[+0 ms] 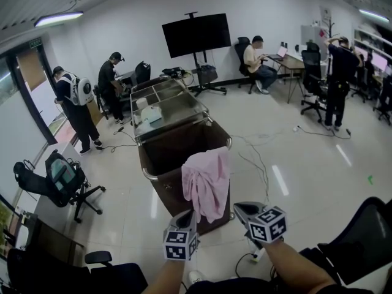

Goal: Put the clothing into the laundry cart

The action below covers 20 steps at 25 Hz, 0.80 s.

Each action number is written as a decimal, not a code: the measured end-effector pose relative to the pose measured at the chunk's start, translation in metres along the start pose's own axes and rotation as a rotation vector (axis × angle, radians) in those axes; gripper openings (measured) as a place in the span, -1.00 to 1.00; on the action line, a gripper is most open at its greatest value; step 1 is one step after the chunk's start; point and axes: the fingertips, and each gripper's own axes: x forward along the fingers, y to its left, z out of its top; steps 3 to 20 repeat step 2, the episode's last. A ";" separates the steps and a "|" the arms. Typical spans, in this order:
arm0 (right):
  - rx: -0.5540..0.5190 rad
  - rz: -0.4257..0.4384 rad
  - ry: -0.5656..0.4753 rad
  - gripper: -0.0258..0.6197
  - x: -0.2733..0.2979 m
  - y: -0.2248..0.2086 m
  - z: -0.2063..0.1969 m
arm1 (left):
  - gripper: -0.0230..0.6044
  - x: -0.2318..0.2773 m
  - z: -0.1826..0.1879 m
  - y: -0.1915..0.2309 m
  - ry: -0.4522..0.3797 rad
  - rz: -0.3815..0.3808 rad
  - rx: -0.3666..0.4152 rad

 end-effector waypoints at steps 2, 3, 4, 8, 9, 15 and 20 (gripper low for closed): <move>-0.004 0.003 0.003 -0.91 0.000 0.001 0.001 | -0.93 -0.001 0.002 0.000 -0.001 0.002 0.000; -0.004 0.003 0.003 -0.91 0.000 0.001 0.001 | -0.93 -0.001 0.002 0.000 -0.001 0.002 0.000; -0.004 0.003 0.003 -0.91 0.000 0.001 0.001 | -0.93 -0.001 0.002 0.000 -0.001 0.002 0.000; -0.004 0.003 0.003 -0.91 0.000 0.001 0.001 | -0.93 -0.001 0.002 0.000 -0.001 0.002 0.000; -0.004 0.003 0.003 -0.91 0.000 0.001 0.001 | -0.93 -0.001 0.002 0.000 -0.001 0.002 0.000; -0.004 0.003 0.003 -0.91 0.000 0.001 0.001 | -0.93 -0.001 0.002 0.000 -0.001 0.002 0.000; -0.004 0.003 0.003 -0.91 0.000 0.001 0.001 | -0.93 -0.001 0.002 0.000 -0.001 0.002 0.000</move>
